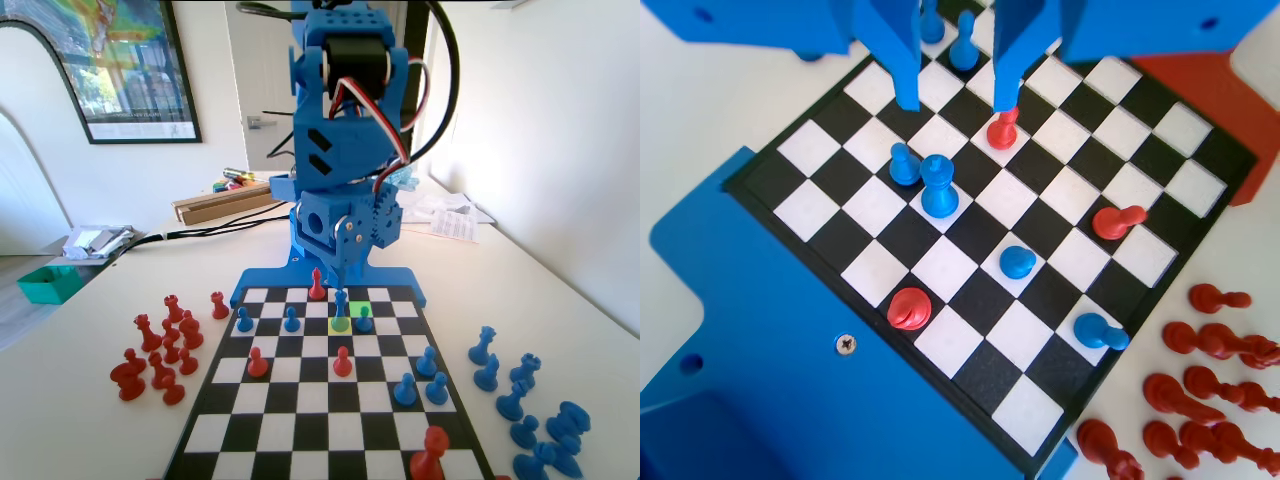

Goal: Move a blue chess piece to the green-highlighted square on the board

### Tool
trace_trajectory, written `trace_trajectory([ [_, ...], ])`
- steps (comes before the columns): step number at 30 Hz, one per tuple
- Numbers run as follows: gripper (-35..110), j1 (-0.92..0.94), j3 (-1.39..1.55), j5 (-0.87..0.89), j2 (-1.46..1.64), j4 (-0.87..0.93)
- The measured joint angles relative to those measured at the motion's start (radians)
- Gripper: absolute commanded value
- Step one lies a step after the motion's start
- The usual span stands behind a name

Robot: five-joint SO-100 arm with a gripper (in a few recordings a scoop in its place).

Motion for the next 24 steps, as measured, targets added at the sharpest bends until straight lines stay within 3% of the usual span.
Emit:
trace_trajectory([
  [24, 14, -0.032, 0.112, 0.052, -0.094, -0.207],
])
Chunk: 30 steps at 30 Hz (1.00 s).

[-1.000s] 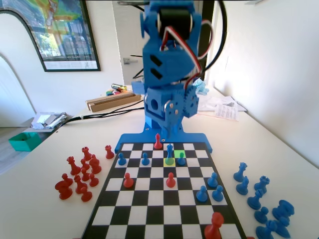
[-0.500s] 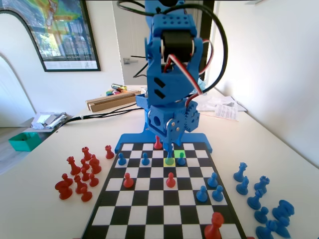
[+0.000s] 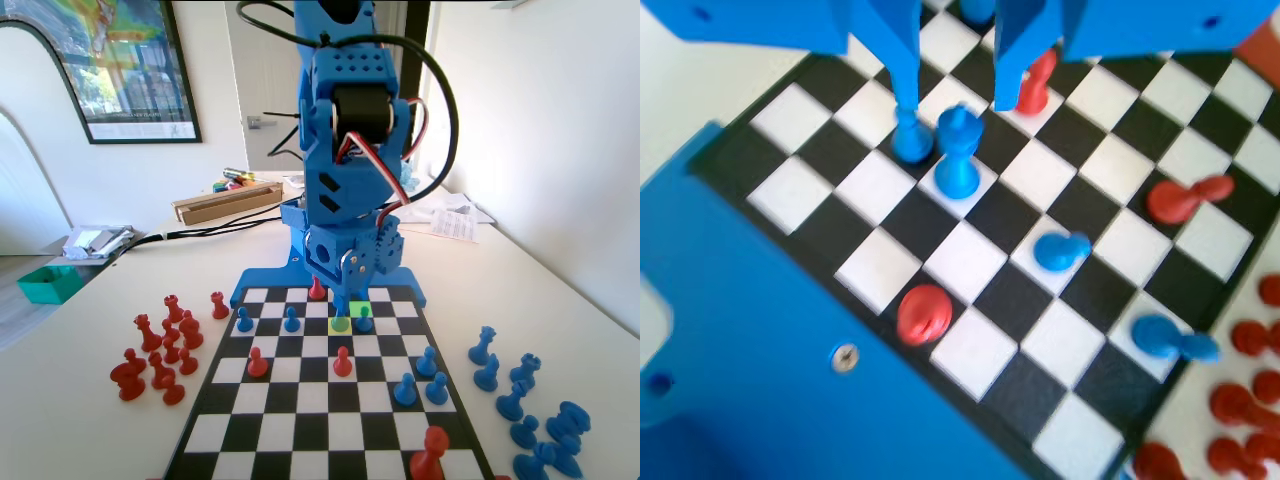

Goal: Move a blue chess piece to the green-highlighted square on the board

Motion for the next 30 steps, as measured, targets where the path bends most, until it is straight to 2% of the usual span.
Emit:
trace_trajectory([
  [17, 12, 0.032, 0.078, -0.026, 0.000, -0.054],
  [23, 1, 0.029, 0.086, -0.044, 0.000, -0.072],
  [30, 1, 0.031, 0.086, -0.043, 0.000, -0.074],
])
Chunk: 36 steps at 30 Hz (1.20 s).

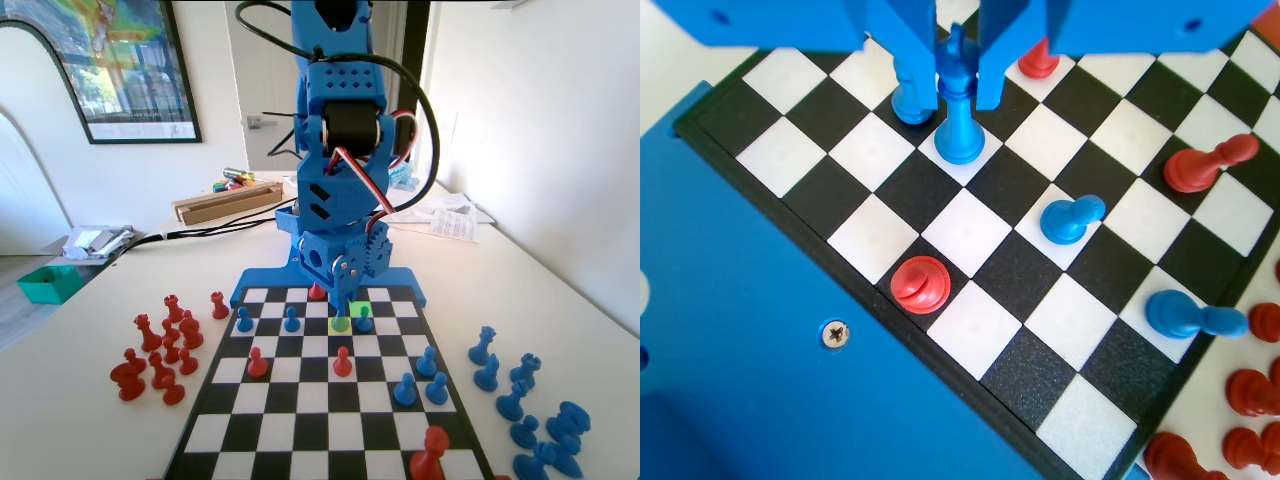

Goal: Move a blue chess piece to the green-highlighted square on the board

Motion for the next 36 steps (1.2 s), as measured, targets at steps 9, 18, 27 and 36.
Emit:
trace_trajectory([
  [9, 1, 0.000, -0.052, 0.000, 0.000, 0.126],
  [18, 1, -0.057, -0.118, 0.061, 0.002, 0.262],
  [27, 1, -0.156, -0.029, 0.146, 0.054, 0.186],
  [36, 1, -0.207, 0.029, 0.181, 0.080, 0.141],
])
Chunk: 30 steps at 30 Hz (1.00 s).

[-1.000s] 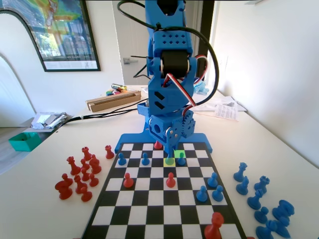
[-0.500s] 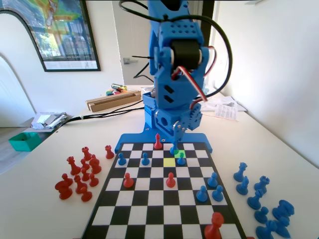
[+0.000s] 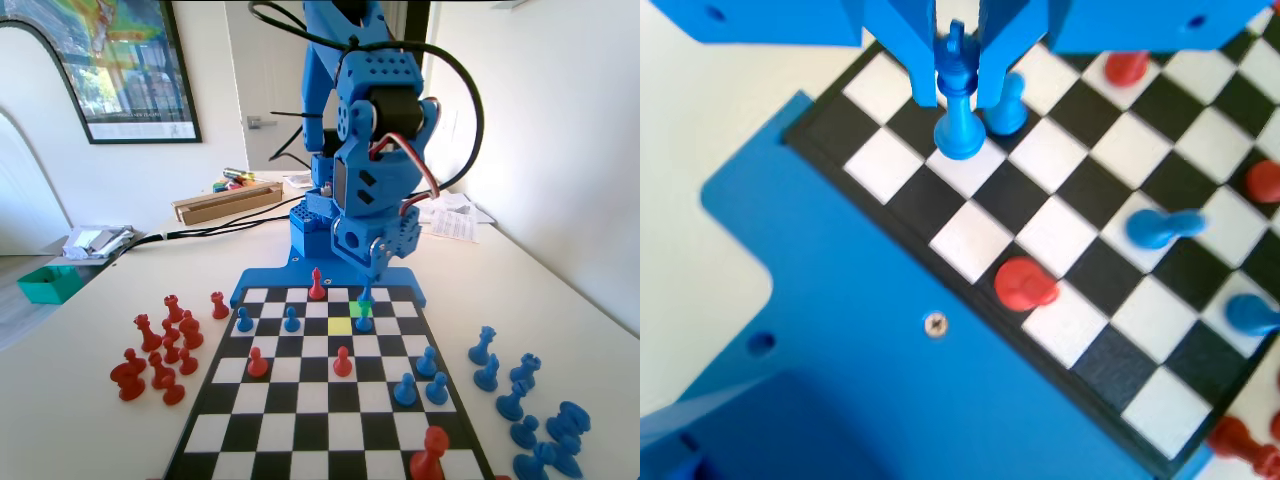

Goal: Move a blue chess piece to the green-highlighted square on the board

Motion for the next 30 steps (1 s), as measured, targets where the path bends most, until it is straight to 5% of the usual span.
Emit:
trace_trajectory([
  [23, 1, 0.014, 0.052, 0.003, 0.000, -0.098],
  [30, 13, 0.014, 0.052, 0.003, 0.000, -0.109],
])
